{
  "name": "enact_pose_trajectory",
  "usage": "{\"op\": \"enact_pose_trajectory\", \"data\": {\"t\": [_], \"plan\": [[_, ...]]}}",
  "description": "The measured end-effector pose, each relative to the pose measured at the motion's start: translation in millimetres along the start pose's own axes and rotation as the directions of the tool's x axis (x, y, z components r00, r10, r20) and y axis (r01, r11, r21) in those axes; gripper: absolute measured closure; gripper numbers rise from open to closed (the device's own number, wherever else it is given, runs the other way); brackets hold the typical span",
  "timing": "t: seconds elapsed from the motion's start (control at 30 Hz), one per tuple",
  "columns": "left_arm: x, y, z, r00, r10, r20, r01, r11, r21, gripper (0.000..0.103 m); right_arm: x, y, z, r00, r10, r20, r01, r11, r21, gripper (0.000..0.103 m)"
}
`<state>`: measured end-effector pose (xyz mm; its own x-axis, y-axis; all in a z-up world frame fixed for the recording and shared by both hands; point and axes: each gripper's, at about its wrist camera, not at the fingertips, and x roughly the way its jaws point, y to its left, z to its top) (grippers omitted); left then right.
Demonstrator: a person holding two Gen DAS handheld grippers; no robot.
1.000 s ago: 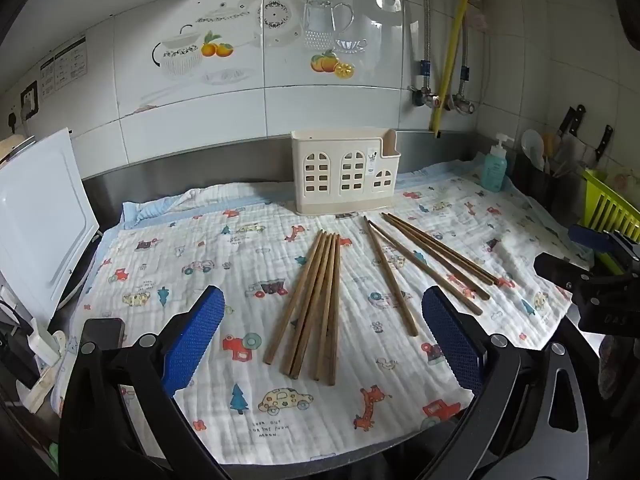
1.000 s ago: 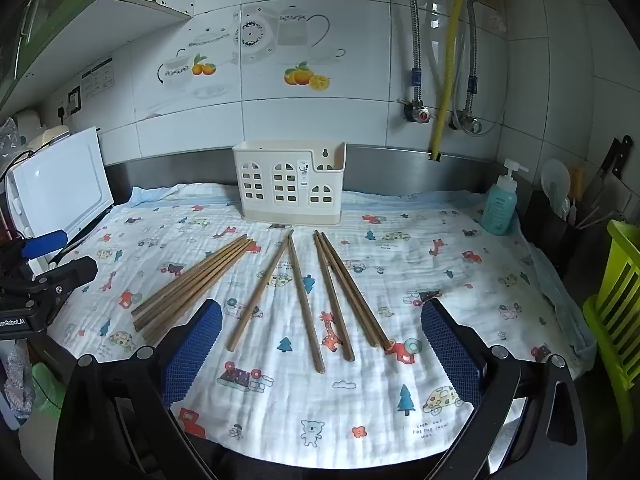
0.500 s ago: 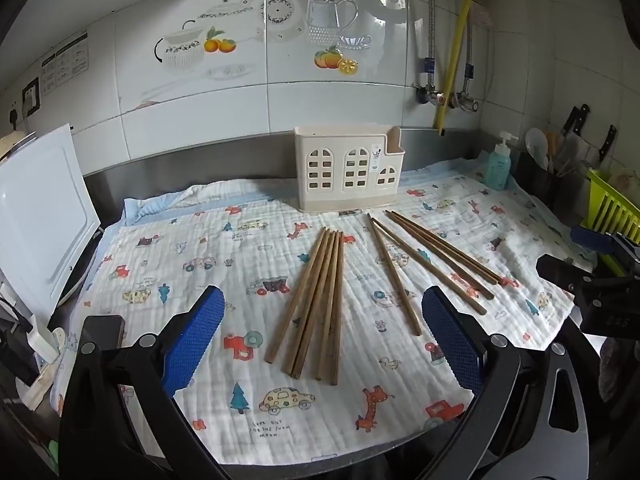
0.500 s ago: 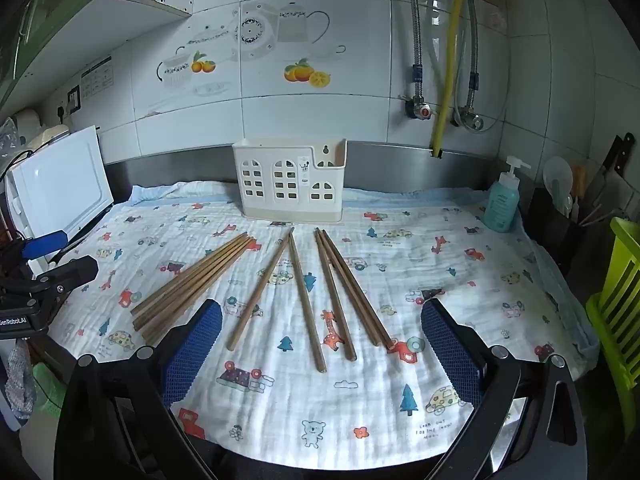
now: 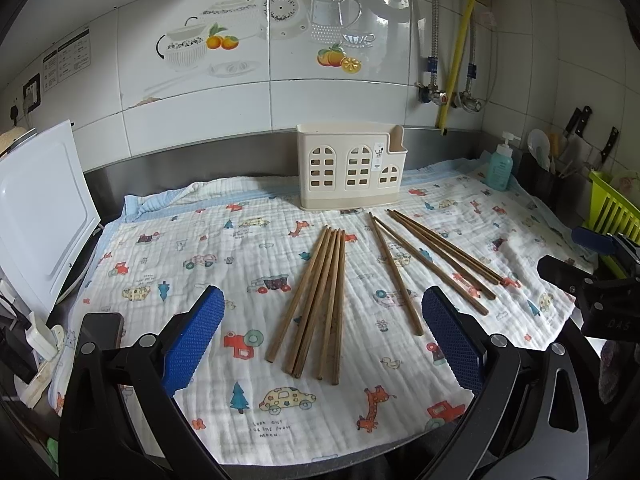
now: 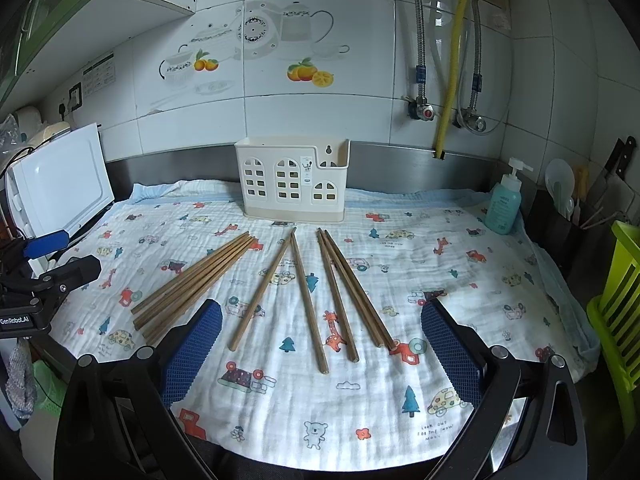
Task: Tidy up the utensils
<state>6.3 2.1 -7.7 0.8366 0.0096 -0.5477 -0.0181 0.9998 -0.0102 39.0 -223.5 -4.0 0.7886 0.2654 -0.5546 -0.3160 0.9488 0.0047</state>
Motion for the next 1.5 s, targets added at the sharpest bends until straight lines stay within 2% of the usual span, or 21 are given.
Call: {"op": "enact_pose_trajectory", "data": {"t": [0.93, 1.5], "plan": [[-1, -2, 1, 1.000, -0.005, -0.001, 0.005, 1.000, -0.001, 0.005, 0, 1, 1, 1.000, 0.003, -0.001, -0.003, 1.000, -0.003, 0.006], [-8, 5, 6, 0.999, 0.007, 0.033, -0.007, 1.000, -0.012, 0.005, -4, -2, 3, 1.000, 0.003, 0.017, -0.003, 1.000, 0.001, 0.006]]}}
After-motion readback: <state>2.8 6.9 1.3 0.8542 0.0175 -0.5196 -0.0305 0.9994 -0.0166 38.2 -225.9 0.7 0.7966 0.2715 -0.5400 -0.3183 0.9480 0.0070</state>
